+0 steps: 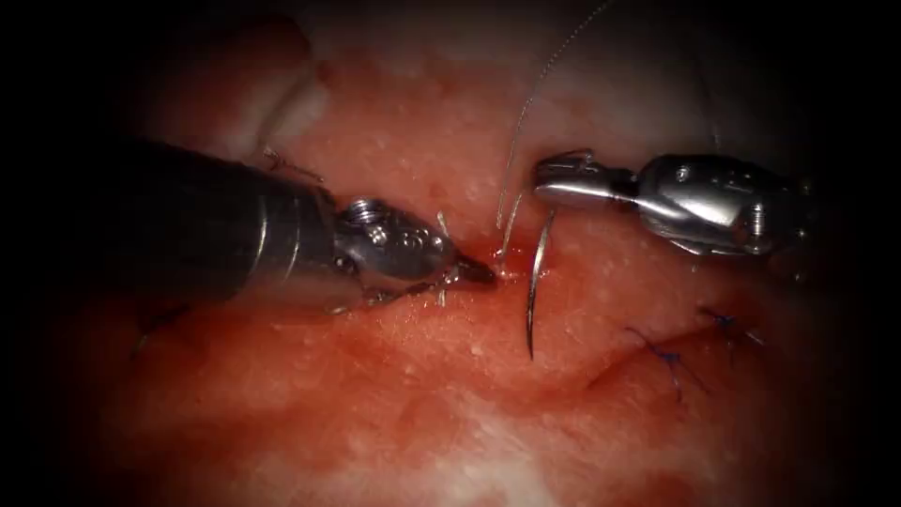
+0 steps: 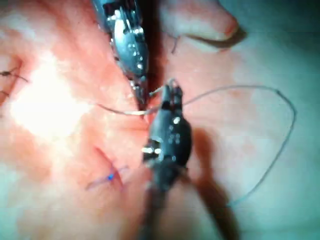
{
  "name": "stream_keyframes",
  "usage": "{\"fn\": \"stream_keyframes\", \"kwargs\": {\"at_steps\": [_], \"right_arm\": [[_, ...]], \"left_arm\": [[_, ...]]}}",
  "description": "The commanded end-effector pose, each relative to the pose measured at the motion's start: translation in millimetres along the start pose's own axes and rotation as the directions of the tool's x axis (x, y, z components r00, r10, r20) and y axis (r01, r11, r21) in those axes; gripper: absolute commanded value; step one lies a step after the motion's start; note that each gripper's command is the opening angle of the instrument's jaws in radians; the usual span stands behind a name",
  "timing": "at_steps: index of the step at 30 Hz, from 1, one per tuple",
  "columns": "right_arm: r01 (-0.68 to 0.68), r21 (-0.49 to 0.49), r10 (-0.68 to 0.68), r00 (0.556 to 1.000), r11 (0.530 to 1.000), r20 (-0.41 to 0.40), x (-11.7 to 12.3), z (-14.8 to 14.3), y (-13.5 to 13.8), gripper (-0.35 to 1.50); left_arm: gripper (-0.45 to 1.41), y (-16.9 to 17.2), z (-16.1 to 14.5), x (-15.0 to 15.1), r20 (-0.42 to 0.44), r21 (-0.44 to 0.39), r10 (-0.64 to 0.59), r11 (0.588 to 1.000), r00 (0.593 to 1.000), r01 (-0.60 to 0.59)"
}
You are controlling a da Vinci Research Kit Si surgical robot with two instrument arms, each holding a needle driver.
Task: Wound Closure
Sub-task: Use the left gripper to open the incision, then throw the needle through the buttom half of the skin.
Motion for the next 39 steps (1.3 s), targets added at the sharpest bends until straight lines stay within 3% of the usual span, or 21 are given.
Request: {"fn": "stream_keyframes", "kwargs": {"at_steps": [1, 11, 18, 22, 26, 34, 39], "right_arm": [[0.007, 0.003, -0.007, 1.0, 1.0, 0.0, -0.5, 0.7, -0.2, -0.35], [0.049, -0.013, -0.049, 0.999, 0.999, 0.01, -0.4, 0.7, -0.4, -0.35], [0.083, -0.02, -0.083, 0.996, 0.996, 0.014, -0.4, 0.8, -0.4, -0.35], [0.107, -0.024, -0.107, 0.994, 0.994, 0.017, -0.4, 0.8, -0.3, -0.35], [0.14, -0.037, -0.14, 0.99, 0.989, 0.021, -0.4, 0.9, -0.2, -0.35], [0.218, -0.093, -0.215, 0.976, 0.971, 0.044, -0.3, 1.2, 0.9, -0.35], [0.285, -0.145, -0.277, 0.958, 0.948, 0.071, -0.6, 1.8, 1.6, -0.35]], "left_arm": [[-0.28, -0.1, 1.0, 0.1, 0.002, 0.003, 0.002, 1.0, 1.0, -0.002], [-0.17, -1.6, 3.6, -1.3, 0.065, 0.017, 0.002, 1.0, 0.998, -0.003], [-0.18, -3.0, 4.6, -2.1, 0.206, 0.038, 0.007, 0.999, 0.979, -0.015], [-0.37, -3.2, 5.2, -2.2, 0.286, 0.05, 0.003, 0.999, 0.958, -0.018], [-0.37, -2.2, 6.0, -2.9, 0.354, -0.024, 0.003, 1.0, 0.935, 0.006], [-0.32, -0.4, 6.1, -2.8, 0.385, -0.138, 0.006, 0.989, 0.923, 0.051], [-0.32, 0.7, 4.4, -1.3, 0.328, -0.206, 0.025, 0.978, 0.944, 0.045]]}}
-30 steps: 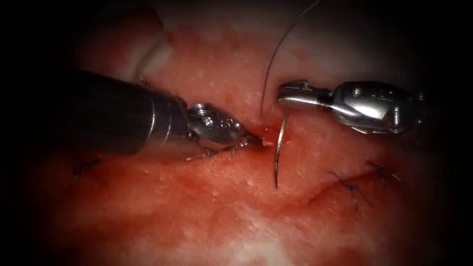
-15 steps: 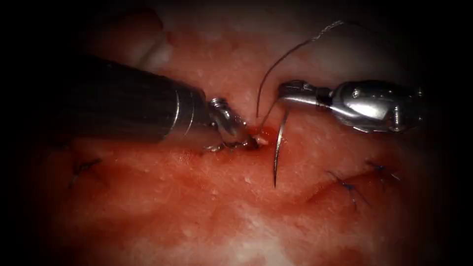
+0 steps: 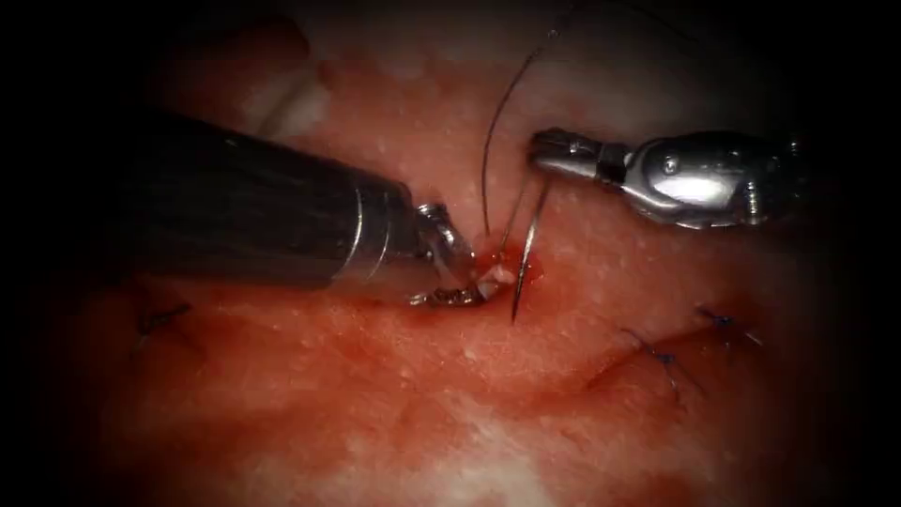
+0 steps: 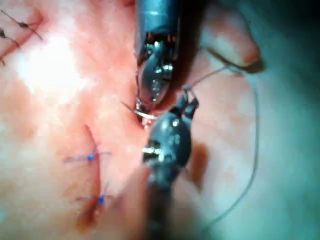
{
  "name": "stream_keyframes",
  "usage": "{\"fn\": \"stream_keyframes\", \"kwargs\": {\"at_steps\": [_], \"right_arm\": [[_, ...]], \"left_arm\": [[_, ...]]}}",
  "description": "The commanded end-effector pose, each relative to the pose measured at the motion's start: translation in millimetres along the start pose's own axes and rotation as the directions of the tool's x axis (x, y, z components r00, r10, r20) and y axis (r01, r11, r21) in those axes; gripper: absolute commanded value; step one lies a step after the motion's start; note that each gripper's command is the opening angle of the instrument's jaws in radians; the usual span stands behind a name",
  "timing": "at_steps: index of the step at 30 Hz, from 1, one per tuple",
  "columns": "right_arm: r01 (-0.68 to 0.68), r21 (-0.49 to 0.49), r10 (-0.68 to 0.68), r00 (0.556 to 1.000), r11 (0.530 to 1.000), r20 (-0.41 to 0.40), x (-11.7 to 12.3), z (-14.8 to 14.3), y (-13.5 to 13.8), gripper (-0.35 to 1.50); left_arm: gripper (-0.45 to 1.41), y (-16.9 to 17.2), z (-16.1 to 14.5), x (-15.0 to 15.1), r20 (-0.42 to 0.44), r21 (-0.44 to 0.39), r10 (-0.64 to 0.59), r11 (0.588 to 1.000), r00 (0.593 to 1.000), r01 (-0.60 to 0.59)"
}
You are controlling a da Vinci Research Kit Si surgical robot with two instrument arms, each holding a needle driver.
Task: Wound Closure
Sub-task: Throw the needle through the buttom half of the skin.
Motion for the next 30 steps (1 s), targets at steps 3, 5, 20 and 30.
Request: {"fn": "stream_keyframes", "kwargs": {"at_steps": [3, 5, 20, 30], "right_arm": [[0.044, -0.026, -0.044, 0.999, 0.999, 0.005, -0.6, 1.3, 0.0, -0.35], [0.076, -0.039, -0.075, 0.997, 0.996, 0.018, -0.8, 1.5, -0.1, -0.35], [0.297, -0.088, -0.287, 0.951, 0.951, 0.112, -3.3, 3.4, -1.8, -0.35], [0.32, -0.101, -0.308, 0.944, 0.942, 0.117, -3.1, 3.4, -2.0, -0.35]], "left_arm": [[-0.28, 0.3, -0.2, 0.9, -0.012, -0.01, 0.016, 1.0, 1.0, -0.016], [-0.27, 0.4, -0.6, 1.1, -0.019, -0.008, 0.028, 1.0, 0.999, -0.028], [-0.15, 1.4, -3.9, 1.4, -0.035, 0.023, 0.045, 0.999, 0.998, -0.044], [-0.1, 3.3, -5.6, 2.3, -0.047, 0.039, 0.035, 0.999, 0.998, -0.033]]}}
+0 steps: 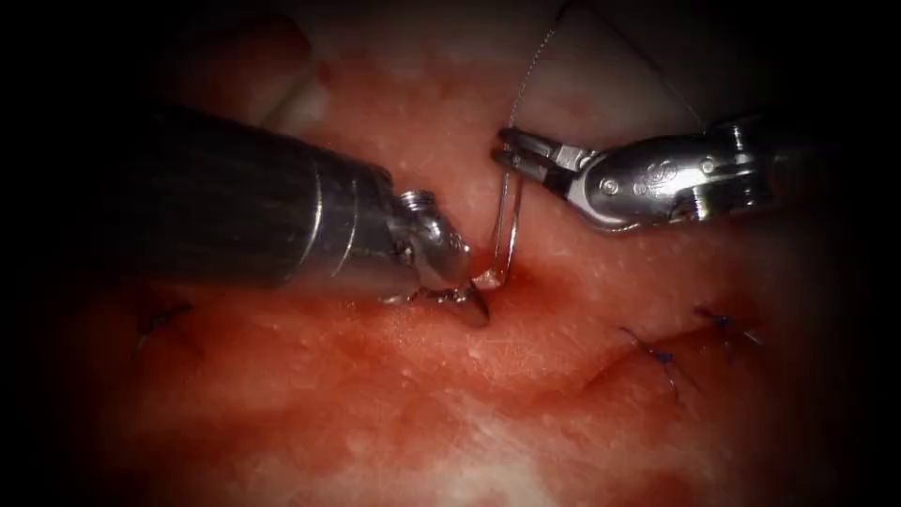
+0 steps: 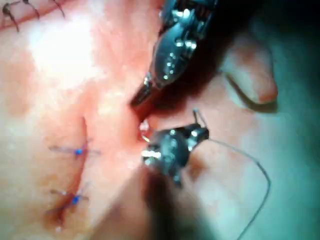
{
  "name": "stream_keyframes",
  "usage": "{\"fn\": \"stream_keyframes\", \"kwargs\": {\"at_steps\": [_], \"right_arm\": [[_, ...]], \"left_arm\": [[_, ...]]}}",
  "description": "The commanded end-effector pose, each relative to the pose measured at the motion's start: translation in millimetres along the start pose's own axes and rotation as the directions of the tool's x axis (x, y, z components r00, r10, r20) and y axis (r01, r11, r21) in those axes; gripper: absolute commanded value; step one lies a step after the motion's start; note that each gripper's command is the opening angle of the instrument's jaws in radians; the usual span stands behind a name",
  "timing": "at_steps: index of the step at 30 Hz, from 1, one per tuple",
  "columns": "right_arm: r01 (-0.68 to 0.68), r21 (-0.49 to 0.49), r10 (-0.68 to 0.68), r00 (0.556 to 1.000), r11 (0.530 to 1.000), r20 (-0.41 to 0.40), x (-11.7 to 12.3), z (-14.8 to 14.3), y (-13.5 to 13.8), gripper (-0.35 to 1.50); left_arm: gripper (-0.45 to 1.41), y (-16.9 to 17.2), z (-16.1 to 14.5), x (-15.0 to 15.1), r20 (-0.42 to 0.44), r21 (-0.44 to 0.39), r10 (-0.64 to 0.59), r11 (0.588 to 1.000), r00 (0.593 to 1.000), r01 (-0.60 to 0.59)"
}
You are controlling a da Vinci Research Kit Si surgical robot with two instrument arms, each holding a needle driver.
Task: Wound Closure
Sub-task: Throw the needle through the buttom half of the skin.
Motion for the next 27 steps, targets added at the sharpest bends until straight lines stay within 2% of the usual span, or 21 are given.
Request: {"fn": "stream_keyframes", "kwargs": {"at_steps": [1, 11, 15, 22, 27], "right_arm": [[-0.001, -0.001, 0.001, 1.0, 1.0, -0.005, 0.0, 0.6, -0.7, -0.35], [-0.004, -0.011, 0.004, 1.0, 1.0, -0.011, 1.0, 0.1, -1.8, -0.35], [-0.006, -0.016, 0.006, 1.0, 1.0, -0.014, 1.1, 0.1, -1.8, -0.35], [-0.008, -0.02, 0.007, 1.0, 1.0, -0.018, 1.2, 0.1, -1.9, -0.35], [-0.012, -0.021, 0.011, 1.0, 1.0, -0.024, 1.5, 0.1, -1.8, -0.35]], "left_arm": [[-0.1, 0.0, 0.6, 0.4, -0.001, 0.002, 0.0, 1.0, 1.0, 0.0], [-0.12, 0.0, 1.0, 0.3, -0.007, 0.005, -0.004, 1.0, 1.0, 0.004], [-0.12, -0.6, 2.6, -0.4, -0.003, 0.016, 0.001, 1.0, 1.0, -0.001], [-0.12, -0.7, 5.0, -2.4, 0.014, -0.014, 0.028, 1.0, 1.0, -0.028], [-0.1, -0.6, 4.2, -2.8, 0.009, -0.025, 0.036, 0.999, 0.999, -0.035]]}}
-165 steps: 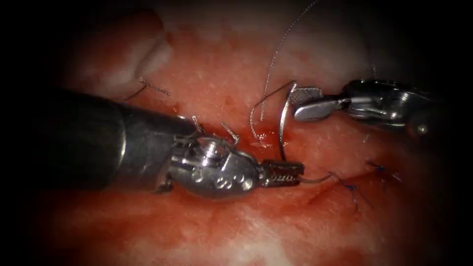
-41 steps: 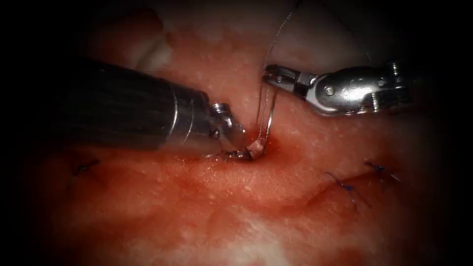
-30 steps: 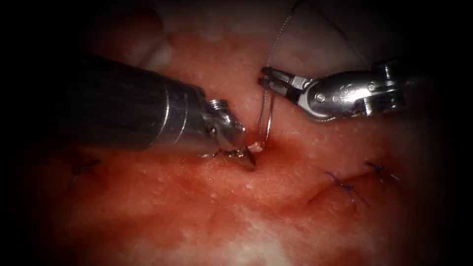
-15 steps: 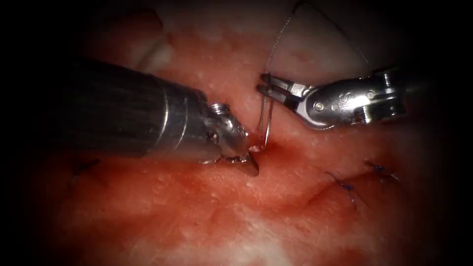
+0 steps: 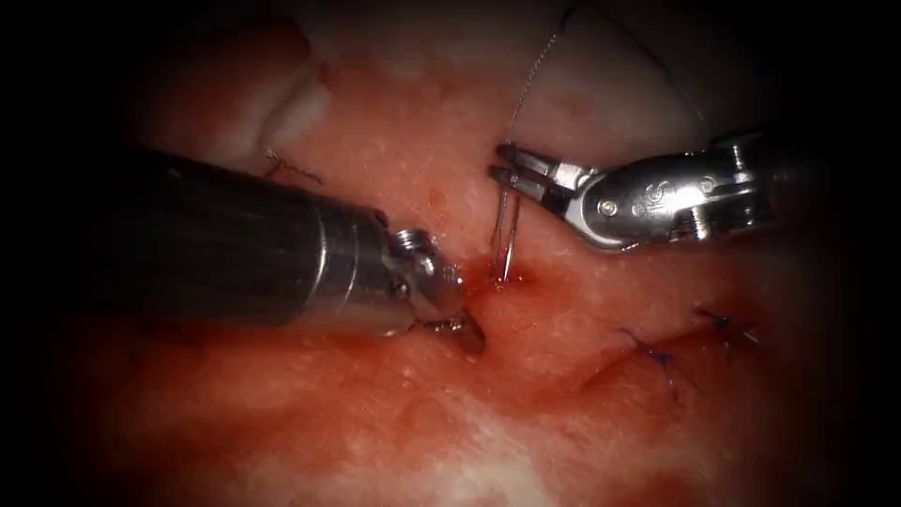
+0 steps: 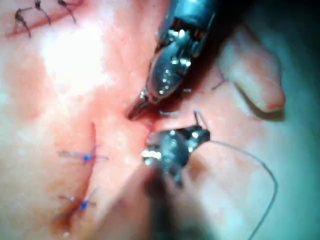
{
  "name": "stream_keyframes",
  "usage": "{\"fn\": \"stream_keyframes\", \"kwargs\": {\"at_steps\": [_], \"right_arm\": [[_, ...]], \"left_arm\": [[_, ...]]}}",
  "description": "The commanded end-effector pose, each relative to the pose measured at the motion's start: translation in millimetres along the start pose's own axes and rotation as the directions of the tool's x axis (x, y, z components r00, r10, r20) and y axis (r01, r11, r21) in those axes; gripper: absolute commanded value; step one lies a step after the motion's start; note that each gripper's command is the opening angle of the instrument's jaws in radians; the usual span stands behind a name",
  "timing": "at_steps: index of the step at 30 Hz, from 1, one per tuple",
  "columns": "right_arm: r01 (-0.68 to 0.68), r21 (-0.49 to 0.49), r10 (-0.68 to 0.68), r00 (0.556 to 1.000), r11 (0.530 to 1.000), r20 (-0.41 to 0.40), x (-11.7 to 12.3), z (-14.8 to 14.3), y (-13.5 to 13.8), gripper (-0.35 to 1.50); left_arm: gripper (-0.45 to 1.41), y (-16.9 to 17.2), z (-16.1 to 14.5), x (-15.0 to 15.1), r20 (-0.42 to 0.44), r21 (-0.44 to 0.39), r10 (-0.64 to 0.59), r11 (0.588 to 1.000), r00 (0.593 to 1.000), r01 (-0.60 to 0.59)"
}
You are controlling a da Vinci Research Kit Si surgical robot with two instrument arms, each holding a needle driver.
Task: Wound Closure
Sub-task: Throw the needle through the buttom half of the skin.
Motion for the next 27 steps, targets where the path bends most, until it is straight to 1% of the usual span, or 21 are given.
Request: {"fn": "stream_keyframes", "kwargs": {"at_steps": [1, 8, 11, 16, 20, 23, 27], "right_arm": [[-0.001, 0.003, 0.001, 1.0, 1.0, -0.004, 0.0, 0.6, -0.5, -0.35], [-0.003, 0.006, 0.003, 1.0, 1.0, -0.006, 0.4, 0.8, -0.9, -0.35], [0.001, 0.003, -0.001, 1.0, 1.0, -0.007, 0.6, 0.9, -0.8, -0.35], [-0.019, -0.004, 0.019, 1.0, 1.0, -0.012, 0.9, 1.0, -0.9, -0.35], [-0.035, -0.006, 0.034, 0.999, 0.999, -0.017, 1.3, 1.1, -0.9, -0.35], [-0.043, -0.008, 0.042, 0.999, 0.999, -0.019, 1.5, 1.1, -0.9, -0.35], [-0.062, -0.009, 0.061, 0.998, 0.998, -0.02, 1.7, 0.9, -1.1, -0.35]], "left_arm": [[-0.1, -0.1, 0.1, 0.4, 0.0, -0.007, 0.002, 1.0, 1.0, -0.002], [-0.13, 1.0, -3.3, 1.3, -0.022, 0.034, -0.002, 0.999, 1.0, 0.002], [-0.15, 2.1, -3.7, 1.7, -0.028, 0.045, -0.015, 0.999, 0.999, 0.016], [-0.15, 4.1, -2.7, 2.1, -0.03, 0.058, -0.001, 0.998, 1.0, 0.003], [-0.2, 5.2, -1.4, 2.4, -0.055, 0.07, 0.003, 0.998, 0.998, 0.001], [-0.2, 5.2, -0.5, 2.7, -0.058, 0.077, 0.007, 0.997, 0.998, -0.002], [-0.2, 4.1, -0.2, 2.8, -0.07, 0.089, 0.009, 0.996, 0.997, -0.003]]}}
